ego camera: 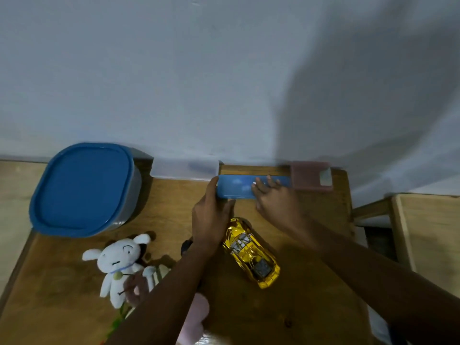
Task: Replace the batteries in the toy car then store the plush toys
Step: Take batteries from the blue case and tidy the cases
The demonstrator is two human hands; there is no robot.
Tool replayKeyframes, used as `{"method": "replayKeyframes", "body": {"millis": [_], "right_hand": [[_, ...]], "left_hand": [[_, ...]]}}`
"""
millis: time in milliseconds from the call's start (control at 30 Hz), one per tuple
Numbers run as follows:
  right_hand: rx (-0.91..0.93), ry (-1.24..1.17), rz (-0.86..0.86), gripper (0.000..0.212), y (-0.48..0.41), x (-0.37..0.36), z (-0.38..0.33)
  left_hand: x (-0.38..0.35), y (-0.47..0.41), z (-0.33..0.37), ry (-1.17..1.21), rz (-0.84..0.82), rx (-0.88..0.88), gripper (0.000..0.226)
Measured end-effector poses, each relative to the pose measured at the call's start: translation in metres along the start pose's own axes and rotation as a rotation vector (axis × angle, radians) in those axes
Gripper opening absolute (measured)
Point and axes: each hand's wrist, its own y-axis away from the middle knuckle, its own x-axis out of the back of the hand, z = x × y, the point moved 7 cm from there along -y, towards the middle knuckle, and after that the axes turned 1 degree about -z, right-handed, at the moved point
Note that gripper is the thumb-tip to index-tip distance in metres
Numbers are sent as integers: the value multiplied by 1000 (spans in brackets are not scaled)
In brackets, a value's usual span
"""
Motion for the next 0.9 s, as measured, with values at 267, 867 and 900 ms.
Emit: {"method": "replayKeyframes", "body": {"millis": [267,867,900], "right_hand": [[65,-106,-65,33,-6,25,0],[-177,-148,516,32,-10,45,65],[-145,-130,550,31,-8,46,62]], "left_hand": [[1,-14,-17,63,14,83,63],[-2,-18,-16,-61,-37,-75,17],[-2,-18,-17,-59,-32,-66,16]]}}
